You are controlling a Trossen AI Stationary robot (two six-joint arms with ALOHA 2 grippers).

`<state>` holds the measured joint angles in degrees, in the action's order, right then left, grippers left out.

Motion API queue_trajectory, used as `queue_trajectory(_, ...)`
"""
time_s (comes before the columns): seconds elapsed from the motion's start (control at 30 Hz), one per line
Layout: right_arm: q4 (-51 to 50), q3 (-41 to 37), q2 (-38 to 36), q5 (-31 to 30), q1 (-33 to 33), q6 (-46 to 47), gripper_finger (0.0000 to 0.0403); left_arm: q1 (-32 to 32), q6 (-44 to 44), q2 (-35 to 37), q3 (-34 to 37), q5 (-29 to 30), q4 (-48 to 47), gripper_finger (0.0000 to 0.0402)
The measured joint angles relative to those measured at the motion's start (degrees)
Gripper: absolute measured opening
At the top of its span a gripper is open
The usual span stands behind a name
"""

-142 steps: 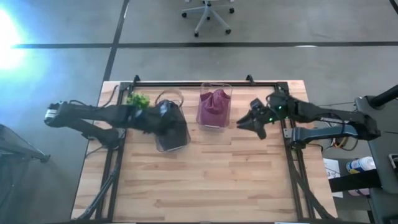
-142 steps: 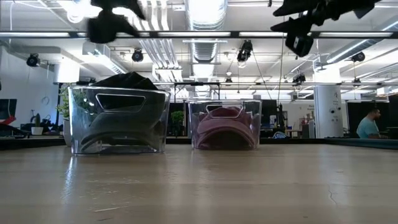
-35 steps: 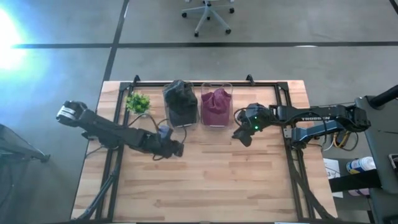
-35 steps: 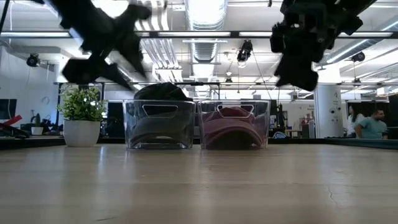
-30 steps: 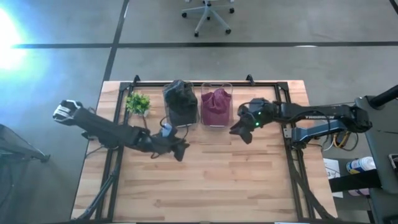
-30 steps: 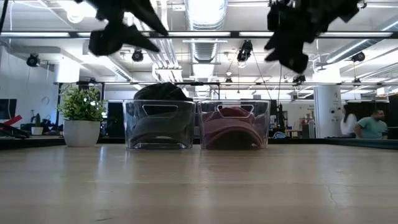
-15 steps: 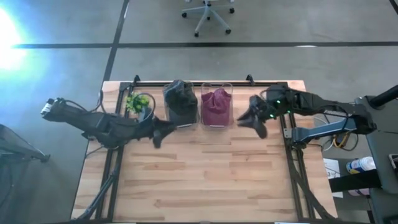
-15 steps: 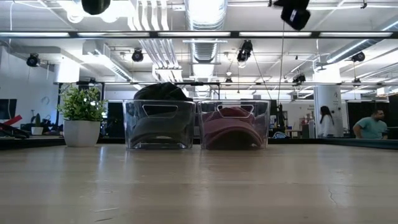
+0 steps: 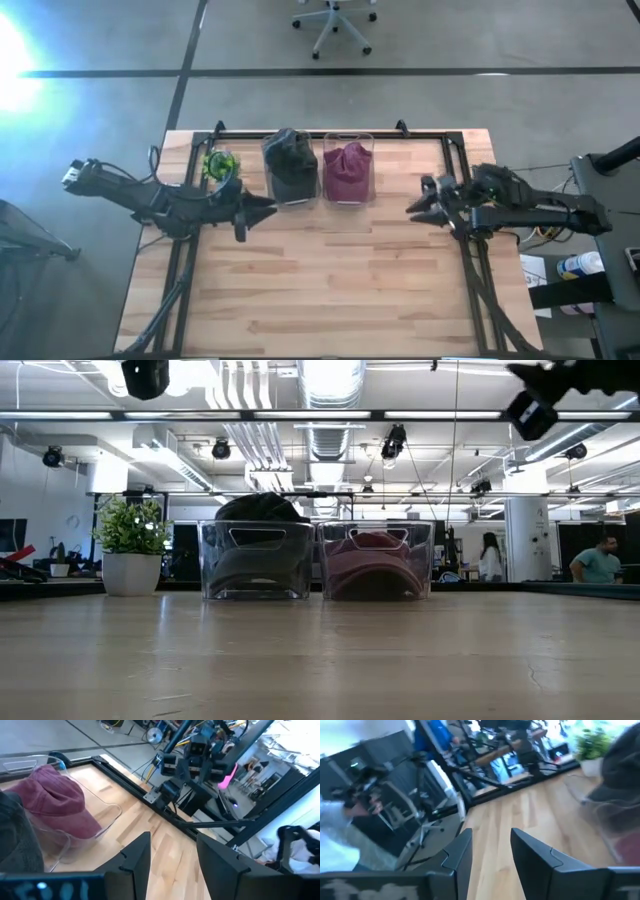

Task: Pick & Place hat
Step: Return to Home Position

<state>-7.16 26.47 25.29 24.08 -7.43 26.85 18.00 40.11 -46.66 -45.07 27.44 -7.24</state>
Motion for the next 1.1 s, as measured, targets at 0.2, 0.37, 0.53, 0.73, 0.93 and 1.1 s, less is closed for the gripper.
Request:
queue_trajectory(0.2,0.01,-8.46,-12.37,0.07,0.05,-2.58,0.0129,0.0,-1.95,3.23,5.29,-0.15,5.55,0.0153)
queue_trajectory(0.37,0.31,-14.12,-20.41,0.13,0.04,-1.56,0.0123,-0.02,-5.7,4.9,9.92,0.1,12.19,0.0153)
queue_trajectory(0.53,-0.64,-17.75,-25.32,0.01,0.07,0.48,0.0121,-0.03,-1.61,6.21,13.32,5.21,12.79,0.0153)
queue_trajectory(0.73,-1.14,-20.41,-23.72,0.01,0.08,4.53,0.0126,-0.02,6.46,6.29,15.83,6.46,14.13,0.0153)
queue_trajectory(0.93,-0.63,-22.42,-21.42,-0.23,0.32,4.71,0.013,-0.1,-0.75,6.09,16.13,6.53,19.55,0.0153)
queue_trajectory(1.1,-0.78,-22.48,-24.17,-1.43,6.35,4.72,0.0125,-0.11,-1.26,6.52,15.39,6.6,19.79,0.0153)
